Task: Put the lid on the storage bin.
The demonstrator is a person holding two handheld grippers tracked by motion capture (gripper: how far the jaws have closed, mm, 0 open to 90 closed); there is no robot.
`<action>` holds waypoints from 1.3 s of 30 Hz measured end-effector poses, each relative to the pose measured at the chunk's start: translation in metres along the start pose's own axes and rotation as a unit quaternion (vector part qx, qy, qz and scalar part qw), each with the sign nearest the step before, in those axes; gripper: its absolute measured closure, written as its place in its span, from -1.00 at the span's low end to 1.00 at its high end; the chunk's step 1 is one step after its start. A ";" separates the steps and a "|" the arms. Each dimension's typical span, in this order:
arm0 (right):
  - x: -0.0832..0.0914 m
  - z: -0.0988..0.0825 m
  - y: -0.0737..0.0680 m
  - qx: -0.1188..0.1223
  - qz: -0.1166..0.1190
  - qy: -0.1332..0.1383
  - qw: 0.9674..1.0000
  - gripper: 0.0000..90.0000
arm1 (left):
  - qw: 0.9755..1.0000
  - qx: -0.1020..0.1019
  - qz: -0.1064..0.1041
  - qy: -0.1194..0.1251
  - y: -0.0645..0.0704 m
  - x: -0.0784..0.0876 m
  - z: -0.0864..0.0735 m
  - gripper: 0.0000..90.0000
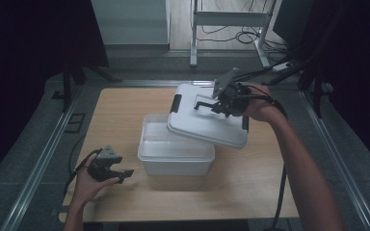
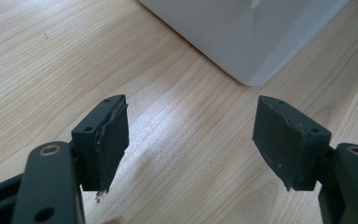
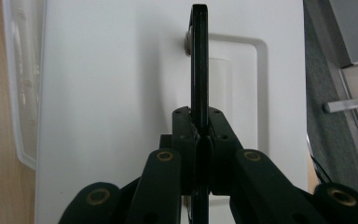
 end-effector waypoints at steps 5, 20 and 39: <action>-0.011 0.019 -0.011 0.017 0.014 0.011 1.000 0.87 | 1.000 0.000 -0.001 0.001 0.000 0.001 0.000 -0.40; -0.038 0.050 -0.036 0.044 0.048 0.015 0.998 0.87 | 1.000 0.000 0.000 0.002 0.000 0.001 0.000 -0.40; -0.070 0.068 -0.061 0.071 0.076 -0.012 0.994 0.87 | 1.000 -0.001 0.001 0.002 0.000 0.001 0.000 -0.40</action>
Point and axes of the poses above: each handheld gripper's, and its own axes: x roughly backward along the jaws, z roughly out of its top, y roughly to its right, the point moved 9 cm from there along -x, roughly forward along the jaws
